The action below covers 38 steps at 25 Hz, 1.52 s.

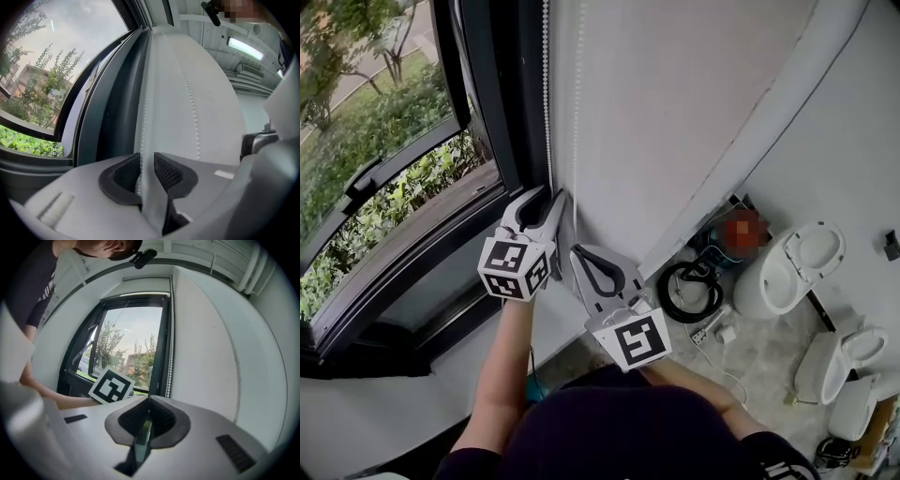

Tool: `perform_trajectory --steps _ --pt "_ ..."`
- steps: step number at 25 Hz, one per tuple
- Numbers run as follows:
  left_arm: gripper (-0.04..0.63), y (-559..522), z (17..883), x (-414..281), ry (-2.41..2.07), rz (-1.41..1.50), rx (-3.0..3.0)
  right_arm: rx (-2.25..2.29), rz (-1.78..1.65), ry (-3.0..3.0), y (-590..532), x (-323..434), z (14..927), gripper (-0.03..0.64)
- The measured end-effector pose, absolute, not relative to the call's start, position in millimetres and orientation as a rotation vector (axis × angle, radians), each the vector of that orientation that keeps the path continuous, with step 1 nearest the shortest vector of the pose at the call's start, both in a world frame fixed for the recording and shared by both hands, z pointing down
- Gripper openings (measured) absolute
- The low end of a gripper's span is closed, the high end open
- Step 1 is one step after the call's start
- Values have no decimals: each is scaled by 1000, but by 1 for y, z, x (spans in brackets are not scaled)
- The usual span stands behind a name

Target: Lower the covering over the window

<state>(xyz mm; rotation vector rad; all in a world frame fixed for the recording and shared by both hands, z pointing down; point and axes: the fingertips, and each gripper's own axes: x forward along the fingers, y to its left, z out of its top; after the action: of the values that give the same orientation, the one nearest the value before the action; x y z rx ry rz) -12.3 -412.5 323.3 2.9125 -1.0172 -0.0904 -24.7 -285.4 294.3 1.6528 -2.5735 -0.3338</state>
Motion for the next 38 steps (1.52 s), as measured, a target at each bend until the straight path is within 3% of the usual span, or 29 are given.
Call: perform_trajectory --steps 3,6,26,38 --pt "89 -416 322 -6 -995 -75 2909 1656 -340 -2579 -283 -24 291 13" --pt "16 -415 322 -4 -982 -45 2919 1653 -342 -2588 -282 -23 290 12" --pt "12 -307 340 -51 -1020 -133 2785 1487 -209 -2836 -270 -24 296 13" --pt "11 -235 401 -15 -959 -133 2629 1177 -96 -2973 -238 -16 316 14"
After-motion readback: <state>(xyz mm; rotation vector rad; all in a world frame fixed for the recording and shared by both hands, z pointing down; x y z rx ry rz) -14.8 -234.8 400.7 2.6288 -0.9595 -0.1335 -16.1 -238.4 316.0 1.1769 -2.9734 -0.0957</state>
